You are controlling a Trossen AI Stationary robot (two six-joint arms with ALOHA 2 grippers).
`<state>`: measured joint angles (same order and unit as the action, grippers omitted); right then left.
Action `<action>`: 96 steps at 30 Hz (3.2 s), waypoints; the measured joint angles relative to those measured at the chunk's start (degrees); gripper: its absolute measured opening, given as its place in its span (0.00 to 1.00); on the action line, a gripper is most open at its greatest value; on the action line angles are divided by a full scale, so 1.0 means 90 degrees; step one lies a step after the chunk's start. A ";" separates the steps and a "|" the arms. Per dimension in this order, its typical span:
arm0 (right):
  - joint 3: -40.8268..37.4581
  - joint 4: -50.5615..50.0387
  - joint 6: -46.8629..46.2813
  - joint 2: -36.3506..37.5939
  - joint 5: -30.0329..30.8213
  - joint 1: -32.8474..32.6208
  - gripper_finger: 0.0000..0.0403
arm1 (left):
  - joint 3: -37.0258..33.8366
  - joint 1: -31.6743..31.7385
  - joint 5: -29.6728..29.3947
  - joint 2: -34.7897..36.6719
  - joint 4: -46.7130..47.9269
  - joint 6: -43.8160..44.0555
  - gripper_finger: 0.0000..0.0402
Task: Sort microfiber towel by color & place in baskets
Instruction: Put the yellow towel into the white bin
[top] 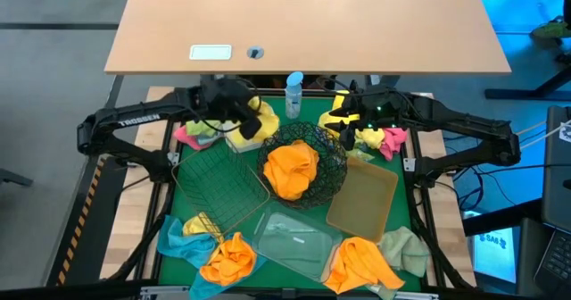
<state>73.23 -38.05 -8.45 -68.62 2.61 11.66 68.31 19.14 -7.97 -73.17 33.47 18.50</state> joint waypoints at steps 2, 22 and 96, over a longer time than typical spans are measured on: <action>0.0000 0.0001 0.0000 0.0000 0.0000 0.0000 0.50 | 0.0000 -0.0099 -0.0005 0.0040 -0.0132 -0.0002 0.02; 0.0000 -0.0321 0.0002 -0.0002 0.0011 0.0000 0.50 | -0.0407 0.0212 -0.1596 -0.0427 0.0907 -0.0248 0.02; 0.0000 -0.0829 -0.0002 -0.0005 0.0475 -0.0002 0.50 | 0.0653 0.0692 -0.1051 -0.1899 0.1630 -0.2529 0.31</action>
<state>73.23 -45.52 -8.47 -68.66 6.89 11.64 74.19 25.36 -17.42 -90.26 48.14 -4.26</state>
